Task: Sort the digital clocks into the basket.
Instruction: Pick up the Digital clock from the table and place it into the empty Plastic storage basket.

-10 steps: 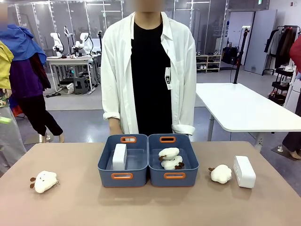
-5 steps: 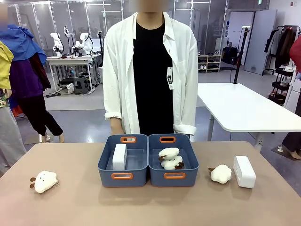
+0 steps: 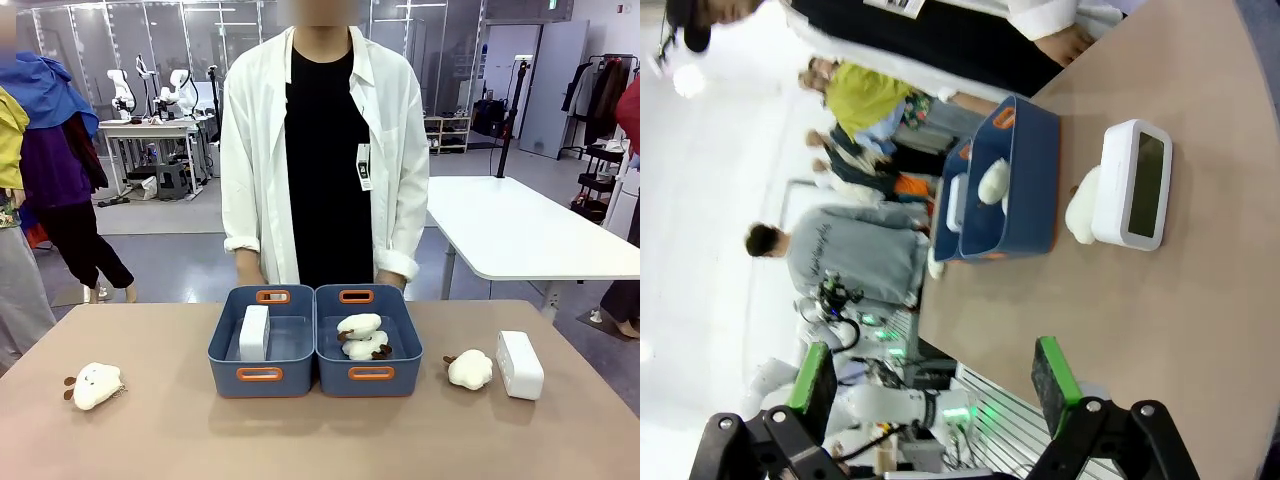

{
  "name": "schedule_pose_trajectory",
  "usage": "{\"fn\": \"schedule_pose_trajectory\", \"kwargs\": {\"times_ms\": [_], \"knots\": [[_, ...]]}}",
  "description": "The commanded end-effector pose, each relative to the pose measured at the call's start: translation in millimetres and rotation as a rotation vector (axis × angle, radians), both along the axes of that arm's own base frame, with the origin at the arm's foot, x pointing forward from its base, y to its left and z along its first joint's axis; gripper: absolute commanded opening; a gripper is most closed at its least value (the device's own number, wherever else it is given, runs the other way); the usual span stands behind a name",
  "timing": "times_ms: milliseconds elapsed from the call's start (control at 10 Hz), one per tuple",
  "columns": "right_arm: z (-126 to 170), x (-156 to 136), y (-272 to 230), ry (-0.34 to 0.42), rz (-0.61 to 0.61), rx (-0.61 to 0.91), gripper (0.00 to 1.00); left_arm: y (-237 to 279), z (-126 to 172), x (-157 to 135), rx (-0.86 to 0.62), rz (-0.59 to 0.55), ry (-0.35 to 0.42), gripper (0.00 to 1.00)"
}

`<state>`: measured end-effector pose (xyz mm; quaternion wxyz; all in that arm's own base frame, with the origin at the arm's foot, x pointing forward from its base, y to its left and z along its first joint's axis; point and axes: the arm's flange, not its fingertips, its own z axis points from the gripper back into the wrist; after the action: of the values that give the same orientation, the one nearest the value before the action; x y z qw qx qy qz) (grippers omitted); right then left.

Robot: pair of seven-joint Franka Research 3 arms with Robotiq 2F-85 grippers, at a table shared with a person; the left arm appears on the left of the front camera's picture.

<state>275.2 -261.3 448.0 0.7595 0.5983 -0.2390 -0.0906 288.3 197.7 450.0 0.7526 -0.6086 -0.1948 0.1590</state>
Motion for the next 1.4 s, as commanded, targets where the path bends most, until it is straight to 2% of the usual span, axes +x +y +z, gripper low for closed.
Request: {"fn": "schedule_pose_trajectory", "kwargs": {"times_ms": [0, 100, 200, 300, 400, 500, 600, 1000, 1300], "knots": [[75.7, -11.4, 27.3, 0.039, 0.146, -0.298, 1.0, -0.7, 2.3, -4.5, -0.004, -0.013, 0.007, 1.0], [87.8, 0.0, 34.5, 0.15, 0.139, -0.426, 1.0, -0.7, 2.3, -4.5, -0.004, -0.013, 0.007, 1.0], [97.0, 13.7, 50.5, 0.212, 0.155, -0.557, 1.0, -0.7, 2.3, -4.5, -0.004, -0.013, 0.007, 1.0], [99.7, 28.3, 67.0, 0.209, 0.192, -0.543, 1.0, -0.7, 2.3, -4.5, -0.004, -0.013, 0.007, 1.0], [104.0, 26.4, 66.0, 0.168, 0.169, -0.526, 1.0, -0.7, 2.3, -4.5, -0.004, -0.013, 0.007, 1.0], [106.8, 4.2, 35.7, 0.135, 0.188, -0.366, 1.0, -0.7, 2.3, -4.5, -0.004, -0.013, 0.007, 1.0], [101.1, -18.6, 2.9, 0.139, 0.171, -0.3, 1.0, -0.7, 2.3, -4.5, -0.004, -0.013, 0.007, 1.0], [95.7, -81.3, -72.2, 0.078, 0.047, -0.149, 1.0, -0.7, 2.3, -4.5, -0.004, -0.013, 0.007, 1.0], [85.1, -85.1, -81.0, 0.065, -0.006, -0.153, 1.0, -0.7, 2.3, -4.5, -0.004, -0.013, 0.007, 1.0]]}}
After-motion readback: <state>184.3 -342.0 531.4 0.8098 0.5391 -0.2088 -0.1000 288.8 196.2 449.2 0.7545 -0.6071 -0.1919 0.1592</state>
